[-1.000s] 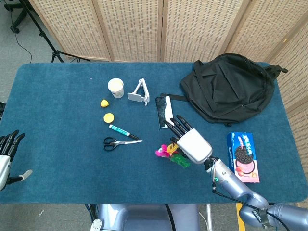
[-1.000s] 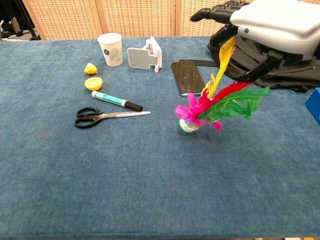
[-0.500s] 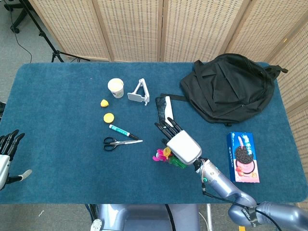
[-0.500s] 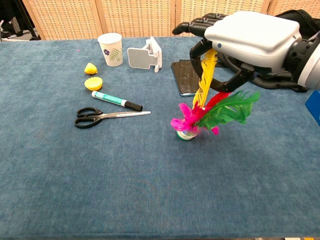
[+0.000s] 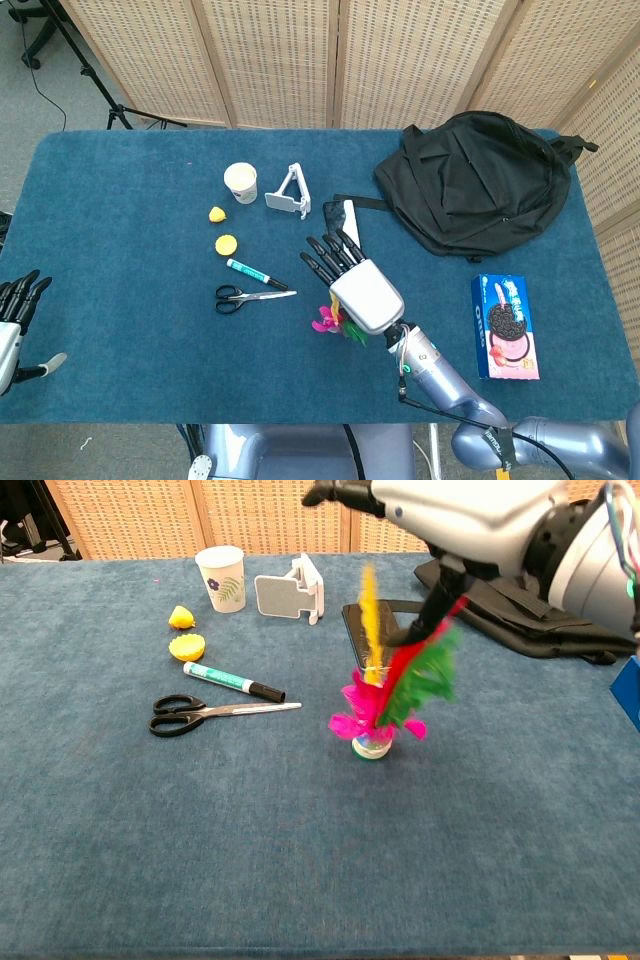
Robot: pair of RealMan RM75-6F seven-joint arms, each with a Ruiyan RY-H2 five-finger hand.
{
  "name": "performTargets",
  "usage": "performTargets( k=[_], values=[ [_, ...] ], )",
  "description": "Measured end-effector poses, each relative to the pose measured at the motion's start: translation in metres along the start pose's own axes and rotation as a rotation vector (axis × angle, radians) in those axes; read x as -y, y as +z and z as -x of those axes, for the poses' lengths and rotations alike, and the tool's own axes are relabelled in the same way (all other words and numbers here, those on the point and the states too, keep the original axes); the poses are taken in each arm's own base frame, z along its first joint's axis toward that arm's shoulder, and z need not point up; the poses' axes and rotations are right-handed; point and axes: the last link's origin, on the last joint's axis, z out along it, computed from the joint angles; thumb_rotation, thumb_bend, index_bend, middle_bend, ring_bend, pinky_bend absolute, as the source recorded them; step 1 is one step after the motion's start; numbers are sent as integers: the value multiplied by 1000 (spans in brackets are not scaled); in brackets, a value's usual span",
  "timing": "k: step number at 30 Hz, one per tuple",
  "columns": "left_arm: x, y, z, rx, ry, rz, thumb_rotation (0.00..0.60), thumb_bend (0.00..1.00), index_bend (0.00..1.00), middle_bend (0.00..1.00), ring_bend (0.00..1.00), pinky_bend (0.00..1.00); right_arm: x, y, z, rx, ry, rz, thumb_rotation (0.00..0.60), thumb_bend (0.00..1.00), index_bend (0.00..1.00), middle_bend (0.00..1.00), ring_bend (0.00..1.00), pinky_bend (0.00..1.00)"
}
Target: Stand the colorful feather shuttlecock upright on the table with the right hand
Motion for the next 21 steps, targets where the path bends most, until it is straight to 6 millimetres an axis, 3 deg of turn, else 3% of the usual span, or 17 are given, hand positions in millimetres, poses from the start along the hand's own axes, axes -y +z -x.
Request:
performTargets(
  k=[12,16,21],
  values=[
    [-1,-2,0,-1,3,6,600,0,0,0,0,0,-10,10,-56,-123,-6,45,600,55,0,0,0,0],
    [-1,-2,0,-6,4,4,600,0,0,0,0,0,-26,-4,-69,-134,-16,83,600,0,0,0,0,0],
    [-1,-4,-1,-14,4,8,600,0,0,0,0,0,-51,-32,-68,-133,-5,143,600,0,0,0,0,0]
  ],
)
